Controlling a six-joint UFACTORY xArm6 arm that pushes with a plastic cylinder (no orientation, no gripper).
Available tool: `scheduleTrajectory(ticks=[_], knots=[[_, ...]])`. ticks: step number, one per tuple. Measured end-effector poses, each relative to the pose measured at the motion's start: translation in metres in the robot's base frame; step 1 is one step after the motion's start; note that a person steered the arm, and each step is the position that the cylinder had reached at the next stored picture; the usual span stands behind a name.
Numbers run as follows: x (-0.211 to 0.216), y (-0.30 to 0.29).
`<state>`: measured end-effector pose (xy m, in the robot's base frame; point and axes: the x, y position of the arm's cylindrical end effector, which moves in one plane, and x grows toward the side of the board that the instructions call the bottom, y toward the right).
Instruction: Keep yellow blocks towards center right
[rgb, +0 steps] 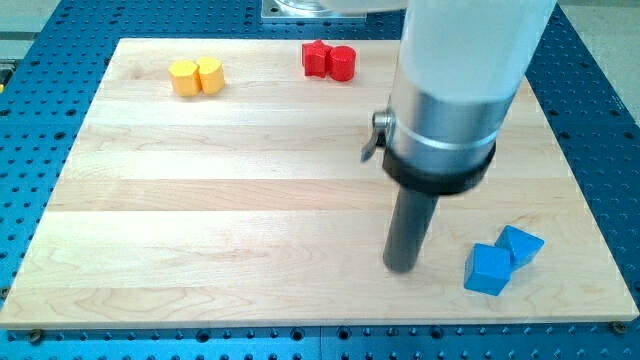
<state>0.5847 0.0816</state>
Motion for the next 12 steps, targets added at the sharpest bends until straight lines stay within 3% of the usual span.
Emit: scheduleTrajectory(ticks=[1, 3, 5, 7, 8, 10, 11, 12], knots=[[0.024, 0.050], [0.021, 0.119], [0.002, -0.134], [-0.087, -0.293], [-0.108, -0.306], [-0.108, -0.307], [-0.133, -0.386], [-0.159, -0.384]])
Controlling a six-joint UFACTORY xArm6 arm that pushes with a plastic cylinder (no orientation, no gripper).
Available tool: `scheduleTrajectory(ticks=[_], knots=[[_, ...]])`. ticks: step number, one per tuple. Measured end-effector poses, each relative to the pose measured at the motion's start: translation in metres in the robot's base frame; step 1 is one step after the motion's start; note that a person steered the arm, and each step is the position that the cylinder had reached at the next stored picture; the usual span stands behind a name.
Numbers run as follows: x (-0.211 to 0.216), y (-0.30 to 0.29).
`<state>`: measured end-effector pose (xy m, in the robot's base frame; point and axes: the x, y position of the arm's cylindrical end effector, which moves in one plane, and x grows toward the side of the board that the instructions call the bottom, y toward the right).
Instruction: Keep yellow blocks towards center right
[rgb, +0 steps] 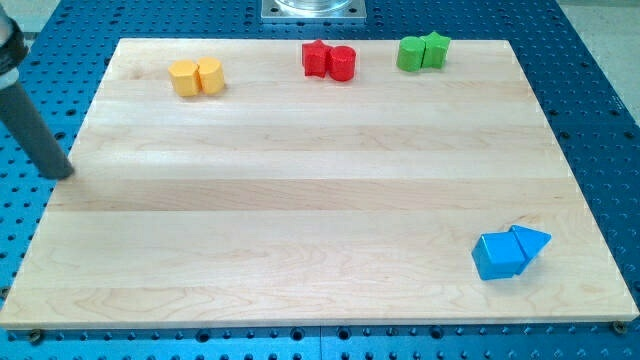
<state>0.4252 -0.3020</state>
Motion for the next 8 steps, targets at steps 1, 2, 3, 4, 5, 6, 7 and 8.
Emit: scheduleTrajectory(ticks=[1, 2, 3, 4, 5, 6, 7, 8], knots=[[-0.094, 0.057], [-0.155, 0.090], [-0.132, 0.162], [-0.069, 0.246], [-0.081, 0.228], [-0.090, 0.133], [-0.047, 0.205], [-0.042, 0.322]])
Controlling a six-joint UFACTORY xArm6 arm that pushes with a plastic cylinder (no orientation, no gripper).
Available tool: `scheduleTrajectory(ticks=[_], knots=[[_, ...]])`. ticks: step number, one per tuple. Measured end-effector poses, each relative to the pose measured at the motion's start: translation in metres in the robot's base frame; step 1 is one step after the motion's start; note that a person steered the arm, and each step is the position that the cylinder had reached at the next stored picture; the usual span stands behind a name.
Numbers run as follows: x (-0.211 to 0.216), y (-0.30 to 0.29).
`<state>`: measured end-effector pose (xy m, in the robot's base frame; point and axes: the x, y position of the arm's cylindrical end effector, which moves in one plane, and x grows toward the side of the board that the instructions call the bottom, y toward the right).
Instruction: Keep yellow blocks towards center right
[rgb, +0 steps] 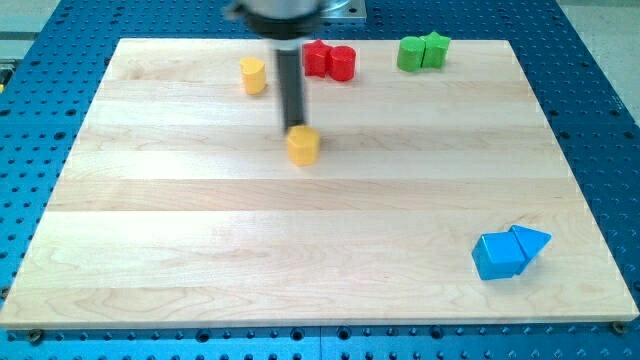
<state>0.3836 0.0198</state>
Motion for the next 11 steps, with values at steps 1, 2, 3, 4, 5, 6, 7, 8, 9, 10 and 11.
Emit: scheduleTrajectory(ticks=[1, 2, 3, 4, 5, 6, 7, 8, 9, 10, 11], knots=[[-0.019, -0.072], [0.032, -0.055], [0.032, 0.025], [0.036, 0.003], [0.045, 0.086], [0.044, 0.128], [0.001, 0.062], [-0.019, 0.143], [0.013, 0.201], [0.013, 0.112], [0.011, -0.050]])
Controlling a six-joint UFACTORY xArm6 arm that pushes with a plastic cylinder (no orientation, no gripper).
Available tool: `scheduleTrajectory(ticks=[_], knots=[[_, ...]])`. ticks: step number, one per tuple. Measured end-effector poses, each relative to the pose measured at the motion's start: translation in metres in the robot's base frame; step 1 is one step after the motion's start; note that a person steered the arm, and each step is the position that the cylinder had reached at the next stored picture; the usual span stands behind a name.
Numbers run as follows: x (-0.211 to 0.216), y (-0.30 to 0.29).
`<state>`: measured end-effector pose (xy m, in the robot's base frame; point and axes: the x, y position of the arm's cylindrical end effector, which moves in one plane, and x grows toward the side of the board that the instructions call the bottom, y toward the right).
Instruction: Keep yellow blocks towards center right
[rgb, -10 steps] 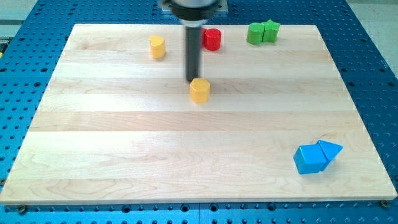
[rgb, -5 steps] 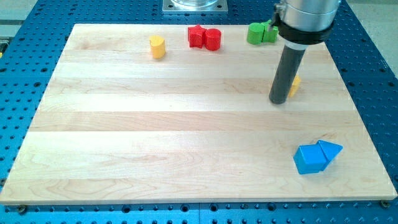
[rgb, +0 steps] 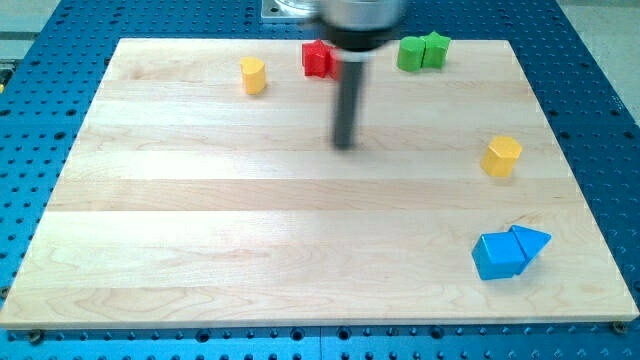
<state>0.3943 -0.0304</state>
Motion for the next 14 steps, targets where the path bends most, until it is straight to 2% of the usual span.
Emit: scheduleTrajectory(ticks=[1, 2, 3, 5, 6, 7, 8, 9, 10, 11, 12, 13, 14], knots=[[-0.077, -0.145], [-0.132, -0.178], [-0.137, -0.101], [-0.046, 0.041], [-0.054, 0.017], [-0.064, 0.064], [-0.038, 0.174], [-0.007, 0.224], [-0.006, 0.191], [-0.042, 0.153], [-0.014, 0.123], [0.031, 0.194], [0.032, 0.197]])
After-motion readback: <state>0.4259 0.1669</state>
